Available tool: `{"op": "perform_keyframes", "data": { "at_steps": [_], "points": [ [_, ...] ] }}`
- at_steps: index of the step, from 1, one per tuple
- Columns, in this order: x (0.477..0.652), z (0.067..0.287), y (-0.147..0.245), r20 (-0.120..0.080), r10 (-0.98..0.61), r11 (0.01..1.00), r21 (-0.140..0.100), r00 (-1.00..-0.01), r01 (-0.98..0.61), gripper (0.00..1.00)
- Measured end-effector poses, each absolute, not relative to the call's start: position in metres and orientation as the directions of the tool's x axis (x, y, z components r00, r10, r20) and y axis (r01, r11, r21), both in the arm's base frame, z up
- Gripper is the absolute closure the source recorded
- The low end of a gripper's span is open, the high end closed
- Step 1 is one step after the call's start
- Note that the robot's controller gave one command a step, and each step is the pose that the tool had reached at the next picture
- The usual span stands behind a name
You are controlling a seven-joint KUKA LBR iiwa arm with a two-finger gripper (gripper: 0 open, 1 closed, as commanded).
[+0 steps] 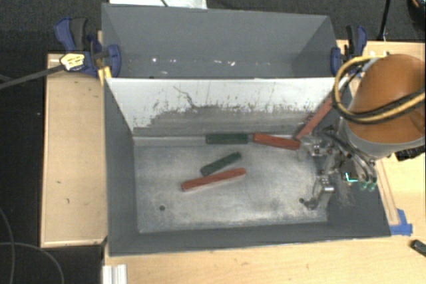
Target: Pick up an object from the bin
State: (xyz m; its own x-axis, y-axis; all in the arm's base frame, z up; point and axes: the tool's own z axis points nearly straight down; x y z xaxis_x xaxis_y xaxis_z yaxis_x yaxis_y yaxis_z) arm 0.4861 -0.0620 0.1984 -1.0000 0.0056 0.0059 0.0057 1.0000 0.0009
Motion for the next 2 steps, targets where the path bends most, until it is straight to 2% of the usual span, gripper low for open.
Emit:
{"op": "perform_keyframes", "data": {
  "at_steps": [1, 2],
  "points": [
    [0.533, 0.097, -0.004, 0.004, -0.007, 1.0, 0.003, -1.0, -0.007, 0.0],
    [0.59, 0.071, 0.042, -0.005, -0.072, 0.997, 0.002, -0.997, -0.072, 0.0]
  ]
}}
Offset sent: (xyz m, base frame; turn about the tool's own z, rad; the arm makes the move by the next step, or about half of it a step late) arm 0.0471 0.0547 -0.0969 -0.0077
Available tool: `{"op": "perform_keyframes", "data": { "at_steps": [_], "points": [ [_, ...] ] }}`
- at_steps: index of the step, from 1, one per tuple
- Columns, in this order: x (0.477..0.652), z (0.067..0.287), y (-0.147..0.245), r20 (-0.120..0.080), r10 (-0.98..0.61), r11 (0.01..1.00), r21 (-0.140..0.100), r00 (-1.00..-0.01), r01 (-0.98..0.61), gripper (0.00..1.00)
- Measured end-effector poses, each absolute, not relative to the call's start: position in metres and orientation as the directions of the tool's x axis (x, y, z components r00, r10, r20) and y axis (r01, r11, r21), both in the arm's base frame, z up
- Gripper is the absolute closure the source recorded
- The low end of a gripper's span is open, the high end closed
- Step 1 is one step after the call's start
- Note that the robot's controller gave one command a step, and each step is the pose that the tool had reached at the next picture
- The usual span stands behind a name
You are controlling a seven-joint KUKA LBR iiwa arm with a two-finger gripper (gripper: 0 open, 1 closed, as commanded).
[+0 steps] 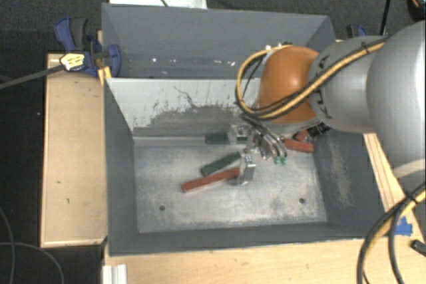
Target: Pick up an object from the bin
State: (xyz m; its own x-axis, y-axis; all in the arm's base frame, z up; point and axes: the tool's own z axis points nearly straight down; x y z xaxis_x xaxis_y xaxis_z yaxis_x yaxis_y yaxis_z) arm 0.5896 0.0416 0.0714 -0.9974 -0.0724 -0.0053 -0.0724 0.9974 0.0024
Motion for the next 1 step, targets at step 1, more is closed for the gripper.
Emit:
{"op": "perform_keyframes", "data": {
  "at_steps": [1],
  "points": [
    [0.5901, 0.0749, 0.0382, -0.008, -0.071, 0.997, 0.0, -0.997, -0.071, 1.0]
  ]
}}
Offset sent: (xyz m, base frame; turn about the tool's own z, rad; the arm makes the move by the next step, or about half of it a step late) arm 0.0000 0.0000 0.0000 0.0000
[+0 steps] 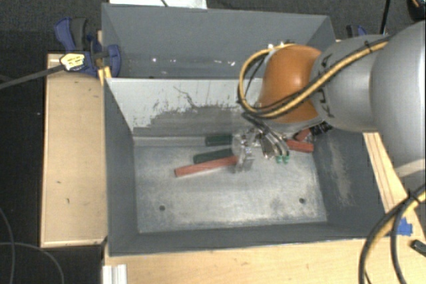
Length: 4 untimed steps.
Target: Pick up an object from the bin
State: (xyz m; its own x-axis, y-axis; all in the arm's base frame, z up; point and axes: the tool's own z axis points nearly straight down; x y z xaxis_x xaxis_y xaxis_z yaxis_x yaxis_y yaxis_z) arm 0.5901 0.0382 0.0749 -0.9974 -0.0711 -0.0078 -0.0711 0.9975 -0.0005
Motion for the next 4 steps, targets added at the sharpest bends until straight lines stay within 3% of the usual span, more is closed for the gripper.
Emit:
{"op": "perform_keyframes", "data": {
  "at_steps": [1, 2, 3, 4],
  "points": [
    [0.583, 0.17, 0.048, -0.011, -0.101, 0.995, 0.0, -0.995, -0.101, 1.0],
    [0.579, 0.244, 0.057, -0.012, -0.122, 0.992, 0.0, -0.992, -0.122, 1.0],
    [0.578, 0.239, 0.057, -0.004, -0.123, 0.992, 0.0, -0.992, -0.123, 0.0],
    [0.563, 0.142, 0.076, 0.004, 0.088, 0.996, 0.001, -0.996, 0.088, 0.0]
  ]
}}
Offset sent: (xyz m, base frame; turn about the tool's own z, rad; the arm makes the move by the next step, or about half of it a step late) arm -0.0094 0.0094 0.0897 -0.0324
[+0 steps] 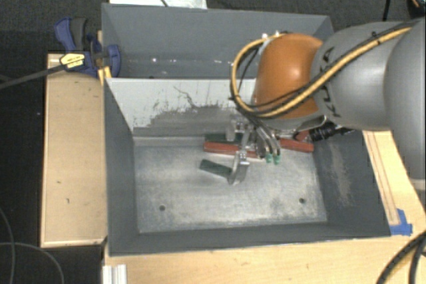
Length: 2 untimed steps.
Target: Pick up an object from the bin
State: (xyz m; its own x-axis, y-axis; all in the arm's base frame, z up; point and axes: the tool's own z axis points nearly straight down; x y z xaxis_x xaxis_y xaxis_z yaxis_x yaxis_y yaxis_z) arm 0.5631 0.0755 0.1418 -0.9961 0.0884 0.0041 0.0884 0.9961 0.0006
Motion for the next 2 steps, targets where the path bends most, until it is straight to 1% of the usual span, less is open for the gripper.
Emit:
{"op": "perform_keyframes", "data": {
  "at_steps": [1, 2],
  "points": [
    [0.511, 0.066, 0.063, 0.008, 0.162, 0.987, -0.002, -0.987, 0.162, 0.0],
    [0.544, 0.071, 0.1, -0.006, -0.017, 1.0, 0.002, -1.0, -0.017, 0.0]
  ]
}}
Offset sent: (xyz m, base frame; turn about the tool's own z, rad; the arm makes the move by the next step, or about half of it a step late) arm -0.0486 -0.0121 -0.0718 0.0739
